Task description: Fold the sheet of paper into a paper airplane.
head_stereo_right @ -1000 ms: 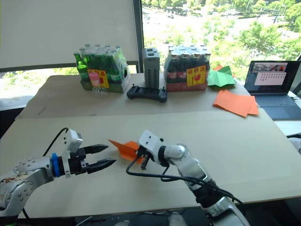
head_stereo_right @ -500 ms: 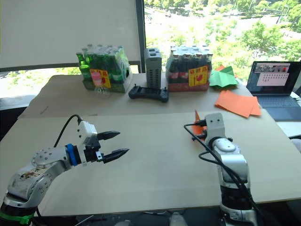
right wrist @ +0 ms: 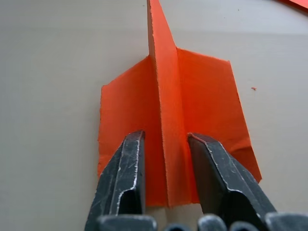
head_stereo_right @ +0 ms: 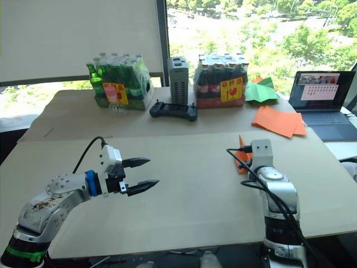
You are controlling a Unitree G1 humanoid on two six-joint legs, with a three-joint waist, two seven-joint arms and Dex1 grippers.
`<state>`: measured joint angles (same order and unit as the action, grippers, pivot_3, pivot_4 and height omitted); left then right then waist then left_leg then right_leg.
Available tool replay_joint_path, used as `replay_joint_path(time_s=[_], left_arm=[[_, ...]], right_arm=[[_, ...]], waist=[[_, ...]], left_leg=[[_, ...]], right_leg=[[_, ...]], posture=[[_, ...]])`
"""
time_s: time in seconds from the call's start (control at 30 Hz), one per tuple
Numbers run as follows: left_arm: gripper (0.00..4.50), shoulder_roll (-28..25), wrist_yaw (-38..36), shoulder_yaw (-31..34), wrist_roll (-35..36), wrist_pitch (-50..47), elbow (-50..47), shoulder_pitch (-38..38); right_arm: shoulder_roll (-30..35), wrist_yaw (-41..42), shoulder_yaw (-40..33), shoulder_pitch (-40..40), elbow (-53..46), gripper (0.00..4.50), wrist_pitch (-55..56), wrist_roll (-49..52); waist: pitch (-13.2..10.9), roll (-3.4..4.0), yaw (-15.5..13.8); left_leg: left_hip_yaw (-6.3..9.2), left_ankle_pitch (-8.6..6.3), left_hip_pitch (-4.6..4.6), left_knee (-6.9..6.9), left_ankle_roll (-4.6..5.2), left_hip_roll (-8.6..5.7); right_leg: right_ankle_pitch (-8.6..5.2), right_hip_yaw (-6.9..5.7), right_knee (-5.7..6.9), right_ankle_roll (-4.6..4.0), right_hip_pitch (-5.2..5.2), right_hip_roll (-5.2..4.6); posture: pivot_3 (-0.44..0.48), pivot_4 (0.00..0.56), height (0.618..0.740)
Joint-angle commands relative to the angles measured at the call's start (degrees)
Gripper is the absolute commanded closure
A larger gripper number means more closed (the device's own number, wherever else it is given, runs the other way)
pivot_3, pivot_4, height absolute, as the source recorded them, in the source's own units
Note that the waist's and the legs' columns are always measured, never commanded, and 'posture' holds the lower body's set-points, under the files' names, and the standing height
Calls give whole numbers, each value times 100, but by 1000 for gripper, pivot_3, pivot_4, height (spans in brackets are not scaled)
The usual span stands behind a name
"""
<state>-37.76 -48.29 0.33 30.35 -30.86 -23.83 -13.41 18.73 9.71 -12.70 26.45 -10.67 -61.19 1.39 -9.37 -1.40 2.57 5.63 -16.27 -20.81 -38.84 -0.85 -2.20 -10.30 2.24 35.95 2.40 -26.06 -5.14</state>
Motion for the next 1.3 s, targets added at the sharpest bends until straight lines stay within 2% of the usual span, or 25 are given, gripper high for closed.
replay_joint_path(time_s=[0.03,0.1,0.17,0.27,0.37,0.47,0.57,0.67,1.3], left_arm=[[283,4,-20,122,5,155,-61,12],[283,39,52,219,45,144,-44,80],[283,126,211,438,131,116,7,166],[283,277,621,869,-14,261,193,441],[283,417,923,1206,-87,388,364,663],[283,549,1258,1533,-269,636,632,822],[283,668,1450,1727,-291,734,686,1042],[283,753,1570,1810,-290,765,666,1208],[283,834,1573,1855,-204,807,690,1259]], right_arm=[[9,21,-204,254,-544,1488,445,215],[-4,183,-185,268,-796,918,670,404],[19,520,-55,159,-1139,36,1013,657],[101,1472,381,-519,-1949,36,1538,1239],[384,2155,888,-1263,-2367,36,2117,1392],[565,2486,1216,-1899,-2340,36,2772,1358],[646,2466,1424,-2219,-1893,36,3281,1091],[574,2369,1420,-2279,-1596,36,3595,1030],[523,2182,1386,-2133,-1343,36,3715,1107]], waist=[[0,0,0],[0,0,3],[0,0,3],[0,0,-4],[1,2,-10],[0,1,-26],[-1,0,-31],[-1,-2,-28],[-1,-2,-41]], left_leg=[[0,0,1,0,0,0],[0,0,1,1,0,0],[1,0,1,1,0,1],[1,-1,2,1,1,2],[5,-4,5,4,6,14],[1,-4,5,-7,5,7],[-1,-4,28,-6,5,4],[3,-5,73,0,6,7],[7,-5,72,-1,6,6]], right_leg=[[0,0,0,0,0,1],[0,0,0,0,0,1],[0,0,0,0,0,2],[0,-1,0,1,0,2],[-3,-1,-4,5,2,14],[-3,0,-7,5,6,5],[-3,-1,-12,5,33,2],[-10,-5,-26,14,92,6],[-10,-4,-26,15,92,6]], posture=[[0,150,723],[0,150,723],[0,150,723],[0,150,723],[0,150,723],[0,150,723],[0,150,723],[0,150,723],[0,150,723]])
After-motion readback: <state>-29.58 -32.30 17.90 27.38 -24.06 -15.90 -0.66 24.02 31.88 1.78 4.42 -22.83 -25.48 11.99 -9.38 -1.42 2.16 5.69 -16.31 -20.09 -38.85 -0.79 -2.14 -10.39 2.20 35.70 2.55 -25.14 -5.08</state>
